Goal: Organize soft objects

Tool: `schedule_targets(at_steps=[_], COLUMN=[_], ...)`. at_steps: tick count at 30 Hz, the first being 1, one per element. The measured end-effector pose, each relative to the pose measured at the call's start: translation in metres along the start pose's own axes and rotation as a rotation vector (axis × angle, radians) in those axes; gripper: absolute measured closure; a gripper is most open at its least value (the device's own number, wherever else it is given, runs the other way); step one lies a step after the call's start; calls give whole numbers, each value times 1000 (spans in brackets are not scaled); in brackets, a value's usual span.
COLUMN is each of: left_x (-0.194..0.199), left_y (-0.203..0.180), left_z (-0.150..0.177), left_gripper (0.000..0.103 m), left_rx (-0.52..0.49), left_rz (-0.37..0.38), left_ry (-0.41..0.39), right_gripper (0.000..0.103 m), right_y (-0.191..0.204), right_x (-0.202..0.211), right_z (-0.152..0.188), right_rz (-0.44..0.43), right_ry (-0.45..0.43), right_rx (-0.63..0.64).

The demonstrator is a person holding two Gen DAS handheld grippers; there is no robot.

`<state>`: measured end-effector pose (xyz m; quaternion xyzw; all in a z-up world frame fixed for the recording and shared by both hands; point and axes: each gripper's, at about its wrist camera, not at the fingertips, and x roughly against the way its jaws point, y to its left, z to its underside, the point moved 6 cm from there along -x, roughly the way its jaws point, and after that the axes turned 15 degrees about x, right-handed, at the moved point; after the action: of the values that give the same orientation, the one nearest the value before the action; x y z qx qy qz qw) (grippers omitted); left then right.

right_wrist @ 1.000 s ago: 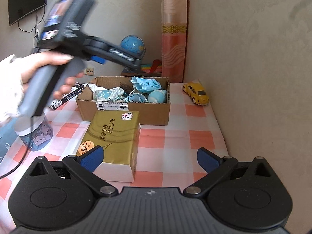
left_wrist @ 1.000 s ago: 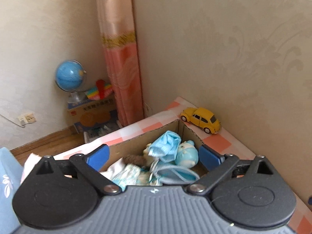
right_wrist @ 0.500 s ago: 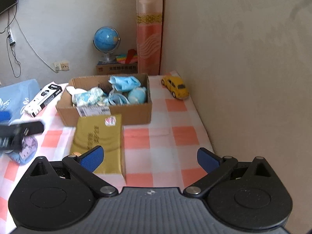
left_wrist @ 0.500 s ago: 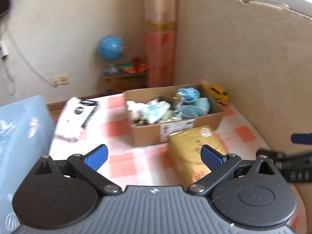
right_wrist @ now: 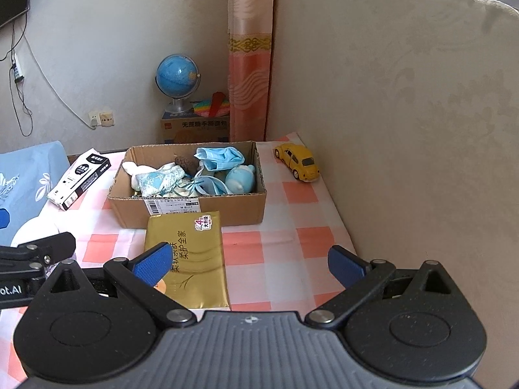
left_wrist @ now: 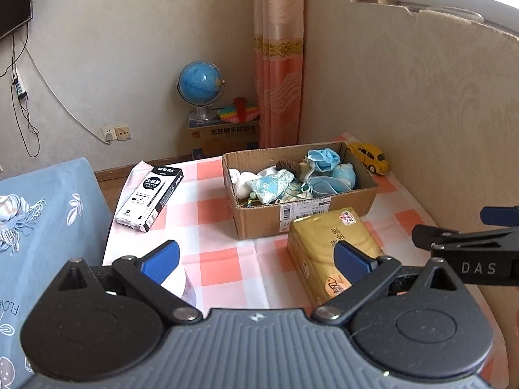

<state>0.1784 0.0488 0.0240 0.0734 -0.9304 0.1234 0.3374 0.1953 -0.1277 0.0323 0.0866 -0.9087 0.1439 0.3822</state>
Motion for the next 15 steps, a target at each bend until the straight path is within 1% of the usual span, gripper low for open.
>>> schedule_targets(at_steps=[15], left_x=[4], left_y=[-6], left_z=[3], left_gripper=[2], left_rx=[-2], left_rz=[1], left_ry=[6], right_gripper=[0], right_y=[-1], right_x=[8], right_z=[4], right_rz=[-2], right_ry=[-7], right_rx=[-4])
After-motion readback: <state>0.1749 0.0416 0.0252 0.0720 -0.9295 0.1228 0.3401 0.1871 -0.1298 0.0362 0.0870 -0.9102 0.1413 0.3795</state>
